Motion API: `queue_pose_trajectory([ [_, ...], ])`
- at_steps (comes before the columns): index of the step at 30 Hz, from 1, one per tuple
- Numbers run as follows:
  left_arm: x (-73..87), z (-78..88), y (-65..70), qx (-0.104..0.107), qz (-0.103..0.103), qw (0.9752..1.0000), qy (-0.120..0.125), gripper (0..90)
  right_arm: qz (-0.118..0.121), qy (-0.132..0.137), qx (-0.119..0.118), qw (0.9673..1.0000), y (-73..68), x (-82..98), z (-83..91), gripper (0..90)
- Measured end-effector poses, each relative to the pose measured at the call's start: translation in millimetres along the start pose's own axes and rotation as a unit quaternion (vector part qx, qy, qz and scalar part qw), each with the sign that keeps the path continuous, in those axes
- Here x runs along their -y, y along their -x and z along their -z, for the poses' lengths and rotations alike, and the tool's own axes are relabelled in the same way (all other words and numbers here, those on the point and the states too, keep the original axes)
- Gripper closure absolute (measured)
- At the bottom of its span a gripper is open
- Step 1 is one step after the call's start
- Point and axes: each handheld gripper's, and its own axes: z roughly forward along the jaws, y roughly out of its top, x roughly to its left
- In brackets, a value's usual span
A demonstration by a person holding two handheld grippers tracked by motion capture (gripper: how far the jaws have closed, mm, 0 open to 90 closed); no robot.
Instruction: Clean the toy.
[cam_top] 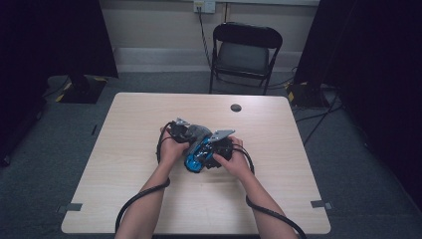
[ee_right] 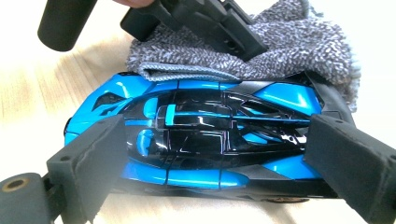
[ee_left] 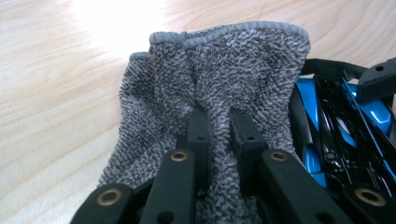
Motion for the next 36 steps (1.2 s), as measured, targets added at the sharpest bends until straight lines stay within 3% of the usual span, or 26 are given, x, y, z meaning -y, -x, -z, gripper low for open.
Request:
queue_pose_trajectory([
  [18, 20.0, 30.7, -9.7, 0.036, -0.01, 0.9991, -0.022, 81.0, 0.0, 0.004, 0.001, 1.0, -0.2, 0.9, 0.1, 5.6],
  [36, 43.7, 57.1, -8.2, 0.036, -0.008, 0.9992, -0.015, 80.8, 0.001, 0.005, 0.001, 1.0, -0.1, 1.1, 0.1, 5.6],
])
